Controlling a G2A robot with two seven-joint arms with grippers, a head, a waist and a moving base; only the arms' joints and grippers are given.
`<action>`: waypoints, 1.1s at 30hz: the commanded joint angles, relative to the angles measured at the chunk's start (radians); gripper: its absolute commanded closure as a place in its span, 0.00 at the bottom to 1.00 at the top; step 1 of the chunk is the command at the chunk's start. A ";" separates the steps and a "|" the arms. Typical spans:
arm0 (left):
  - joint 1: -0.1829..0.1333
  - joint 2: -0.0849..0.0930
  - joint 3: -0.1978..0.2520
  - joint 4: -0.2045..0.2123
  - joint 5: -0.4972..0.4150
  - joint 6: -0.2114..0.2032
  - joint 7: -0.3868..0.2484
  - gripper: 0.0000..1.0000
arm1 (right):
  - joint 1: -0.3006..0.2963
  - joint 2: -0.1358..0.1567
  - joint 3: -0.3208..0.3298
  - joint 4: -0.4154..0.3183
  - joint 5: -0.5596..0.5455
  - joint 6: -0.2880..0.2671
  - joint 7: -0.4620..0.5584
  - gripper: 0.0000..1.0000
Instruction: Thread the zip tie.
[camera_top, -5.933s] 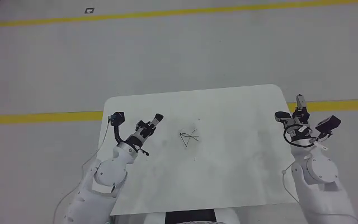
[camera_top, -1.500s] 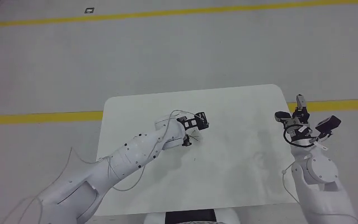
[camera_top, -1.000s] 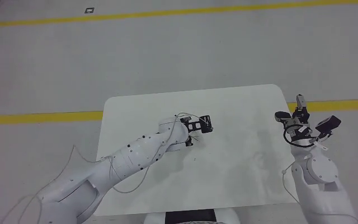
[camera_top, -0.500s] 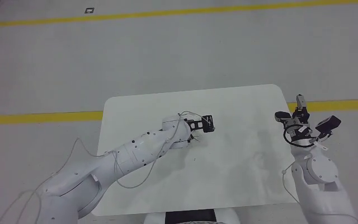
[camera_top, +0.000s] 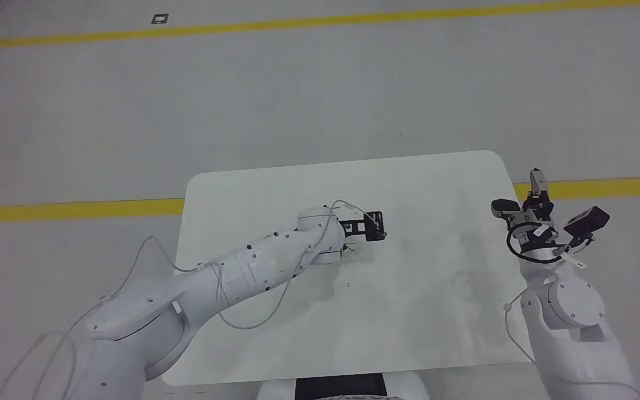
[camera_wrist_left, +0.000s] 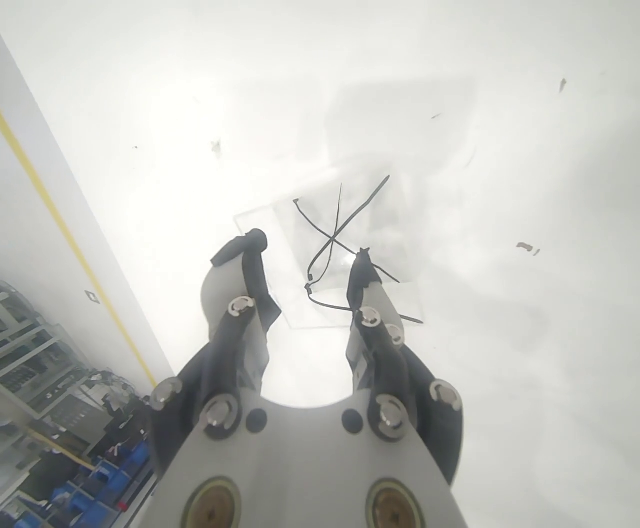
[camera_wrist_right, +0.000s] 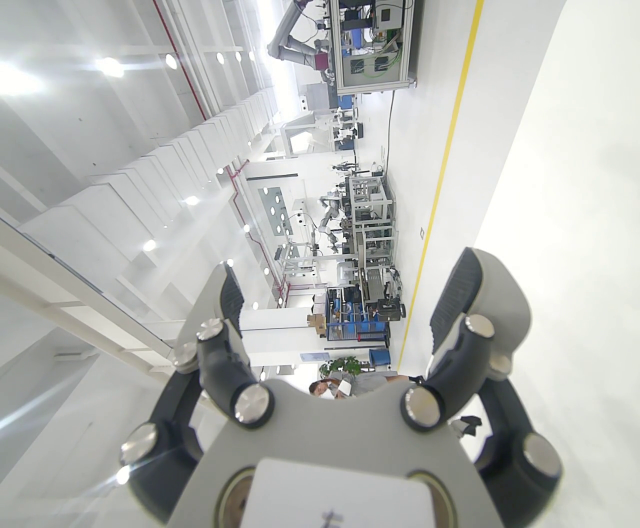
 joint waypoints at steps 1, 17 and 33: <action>-0.005 -0.004 0.008 0.007 -0.006 0.000 0.003 0.66 | 0.000 0.000 0.000 0.000 0.000 0.000 0.000 0.00; 0.008 -0.026 0.009 0.017 0.011 0.000 -0.012 0.78 | 0.000 0.000 0.000 0.000 0.000 0.000 0.000 0.00; 0.022 -0.047 0.009 0.043 0.027 0.000 -0.082 0.77 | 0.000 0.000 0.000 0.000 0.000 0.000 0.000 0.00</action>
